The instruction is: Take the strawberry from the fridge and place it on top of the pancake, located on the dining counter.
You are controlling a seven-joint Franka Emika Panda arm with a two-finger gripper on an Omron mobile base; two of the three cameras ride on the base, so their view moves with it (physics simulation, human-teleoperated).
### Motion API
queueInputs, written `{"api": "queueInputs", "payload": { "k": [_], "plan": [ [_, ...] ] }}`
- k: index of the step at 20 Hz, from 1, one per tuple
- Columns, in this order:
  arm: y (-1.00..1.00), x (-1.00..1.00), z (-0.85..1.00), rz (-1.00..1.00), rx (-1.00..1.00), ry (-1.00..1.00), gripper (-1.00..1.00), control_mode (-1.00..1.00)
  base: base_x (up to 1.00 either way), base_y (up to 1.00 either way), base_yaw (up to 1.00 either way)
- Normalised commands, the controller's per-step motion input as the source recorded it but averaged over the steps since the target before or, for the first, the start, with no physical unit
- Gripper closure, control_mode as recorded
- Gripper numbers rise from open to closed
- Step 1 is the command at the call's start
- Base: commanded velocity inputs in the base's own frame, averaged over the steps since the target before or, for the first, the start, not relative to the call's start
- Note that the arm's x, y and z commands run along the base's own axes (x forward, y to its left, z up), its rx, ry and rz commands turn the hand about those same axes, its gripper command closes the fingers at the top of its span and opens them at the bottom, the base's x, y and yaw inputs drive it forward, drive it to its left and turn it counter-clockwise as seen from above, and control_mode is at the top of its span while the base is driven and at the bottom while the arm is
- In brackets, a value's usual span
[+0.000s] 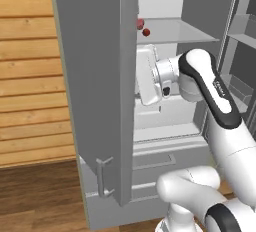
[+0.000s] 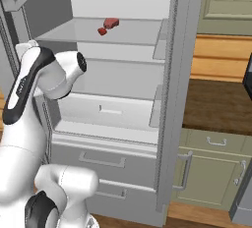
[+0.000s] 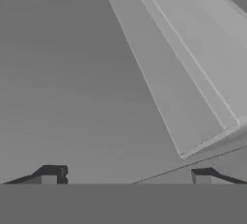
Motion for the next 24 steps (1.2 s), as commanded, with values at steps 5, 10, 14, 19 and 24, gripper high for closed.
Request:
{"api": "queueInputs", "payload": {
  "k": [5,10,14,19,24],
  "plan": [
    [0.85,-0.19,0.0,0.0,-0.01,-0.04,-1.0,-1.0,0.0,0.0,0.0],
    [0.9,-0.07,0.0,0.0,0.0,0.0,-1.0,-1.0,0.0,0.0,0.0],
    [0.61,-0.05,0.0,0.0,0.0,0.0,-1.0,-1.0,0.0,0.0,0.0],
    [0.22,-0.01,0.0,0.0,0.0,0.01,-1.0,-1.0,0.0,0.0,0.0],
    [0.25,-0.01,0.0,0.0,0.0,0.06,-1.0,-1.0,0.0,0.0,0.0]
  ]
}}
